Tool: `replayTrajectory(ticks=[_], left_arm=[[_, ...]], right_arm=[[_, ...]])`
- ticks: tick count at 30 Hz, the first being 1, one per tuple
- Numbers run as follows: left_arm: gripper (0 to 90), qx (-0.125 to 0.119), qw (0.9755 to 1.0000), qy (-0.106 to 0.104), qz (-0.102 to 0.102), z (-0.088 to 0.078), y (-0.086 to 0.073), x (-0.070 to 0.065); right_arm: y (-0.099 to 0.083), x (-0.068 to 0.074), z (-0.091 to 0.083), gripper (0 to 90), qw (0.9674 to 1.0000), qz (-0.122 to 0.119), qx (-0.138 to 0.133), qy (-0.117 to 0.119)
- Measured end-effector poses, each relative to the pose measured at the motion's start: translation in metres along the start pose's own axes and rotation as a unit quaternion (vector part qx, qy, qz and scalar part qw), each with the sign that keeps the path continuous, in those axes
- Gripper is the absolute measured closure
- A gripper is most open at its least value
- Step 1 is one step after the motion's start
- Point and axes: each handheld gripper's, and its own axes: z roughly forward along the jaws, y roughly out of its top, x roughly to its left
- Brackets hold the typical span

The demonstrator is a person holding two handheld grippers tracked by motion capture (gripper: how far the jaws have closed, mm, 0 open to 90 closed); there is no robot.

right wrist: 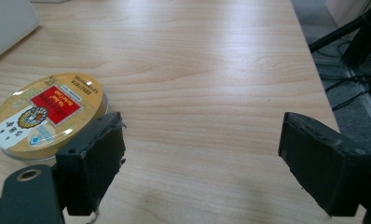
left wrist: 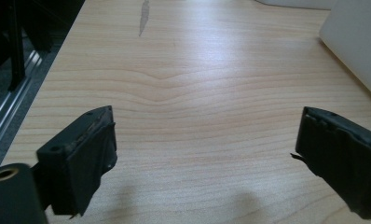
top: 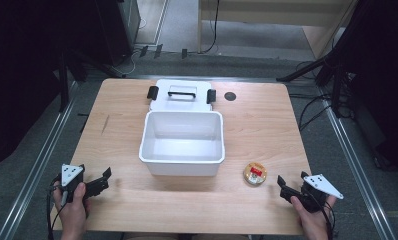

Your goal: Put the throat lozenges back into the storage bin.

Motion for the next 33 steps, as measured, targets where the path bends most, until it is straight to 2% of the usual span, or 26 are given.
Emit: replayTrajectory(ticks=[4, 5, 9, 12, 14, 15, 16, 17, 18, 19, 20, 21, 22, 23, 24, 26, 27, 28, 29, 30, 32, 33], left_arm=[[3.0, -0.004, 1.0, 0.007, -0.002, 0.0, 0.0, 0.0], [3.0, -0.008, 0.9998, 0.016, -0.003, 0.0, 0.0, -0.001], [3.1, -0.011, 0.9993, 0.033, -0.01, 0.0, 0.001, 0.0], [3.1, -0.016, 0.9994, 0.027, -0.013, -0.001, 0.0, 0.001], [3.1, -0.01, 0.9997, 0.02, -0.013, 0.0, 0.001, 0.001], [3.1, -0.006, 0.9998, 0.016, -0.01, 0.001, 0.001, 0.001], [3.1, -0.001, 0.9999, 0.009, -0.005, 0.002, 0.001, 0.0], [3.1, -0.001, 0.9999, 0.009, -0.005, 0.002, 0.001, 0.0], [3.1, 0.002, 1.0, 0.008, -0.004, 0.002, 0.001, 0.0], [3.1, 0.003, 1.0, 0.007, -0.003, 0.002, 0.001, -0.001], [3.1, 0.011, 0.9999, 0.004, -0.002, 0.003, 0.002, 0.0], [3.1, 0.011, 0.9999, 0.004, -0.002, 0.003, 0.002, 0.0], [3.1, 0.014, 0.9999, 0.004, -0.003, 0.004, 0.002, -0.001], [3.1, 0.015, 0.9999, 0.002, -0.002, 0.005, 0.002, -0.001], [3.1, 0.015, 0.9999, 0.002, -0.002, 0.005, 0.002, -0.001], [3.2, 0.023, 0.9997, -0.007, 0.0, 0.006, 0.003, -0.001], [3.2, 0.026, 0.9996, -0.01, -0.001, 0.006, 0.003, 0.0], [3.2, 0.028, 0.9995, -0.013, -0.001, 0.007, 0.003, 0.0], [3.1, 0.029, 0.9995, -0.014, -0.003, 0.007, 0.003, 0.0], [3.2, 0.029, 0.9995, -0.014, -0.003, 0.007, 0.003, 0.0], [3.2, 0.031, 0.9994, -0.017, -0.003, 0.007, 0.003, 0.0], [3.2, 0.031, 0.9994, -0.017, -0.003, 0.007, 0.003, 0.0]], right_arm=[[0.002, 0.0, -0.001, 13.8, 0.9996, 0.011, 0.022, 0.017], [0.003, 0.0, -0.001, 13.7, 0.9993, 0.01, 0.029, 0.022], [0.014, 0.008, -0.003, 13.5, 0.9972, -0.021, 0.061, 0.039], [0.023, 0.016, -0.004, 13.5, 0.9945, -0.041, 0.084, 0.047], [0.032, 0.023, -0.004, 13.5, 0.9906, -0.061, 0.109, 0.058], [0.032, 0.023, -0.004, 13.5, 0.9906, -0.061, 0.109, 0.058], [0.039, 0.03, -0.003, 13.5, 0.9857, -0.084, 0.132, 0.064], [0.039, 0.03, -0.003, 13.5, 0.9857, -0.084, 0.132, 0.064], [0.041, 0.032, -0.003, 13.5, 0.9839, -0.092, 0.139, 0.064], [0.045, 0.036, -0.002, 13.4, 0.9807, -0.104, 0.152, 0.065], [0.052, 0.042, -0.001, 13.4, 0.9757, -0.12, 0.171, 0.066], [0.052, 0.042, -0.001, 13.4, 0.9757, -0.12, 0.171, 0.066], [0.055, 0.043, -0.001, 13.4, 0.9732, -0.129, 0.179, 0.066], [0.061, 0.049, 0.001, 13.4, 0.9662, -0.147, 0.2, 0.068], [0.061, 0.049, 0.001, 13.4, 0.9662, -0.147, 0.2, 0.068], [0.068, 0.055, 0.003, 13.3, 0.9583, -0.157, 0.227, 0.075], [0.071, 0.059, 0.005, 13.2, 0.9529, -0.164, 0.243, 0.078], [0.074, 0.062, 0.006, 13.0, 0.9494, -0.168, 0.254, 0.079], [0.077, 0.067, 0.008, 12.9, 0.9433, -0.178, 0.269, 0.079], [0.083, 0.074, 0.013, 12.9, 0.9346, -0.192, 0.289, 0.077], [0.088, 0.079, 0.018, 12.8, 0.9268, -0.196, 0.311, 0.075], [0.088, 0.079, 0.018, 12.8, 0.9268, -0.196, 0.311, 0.075]])
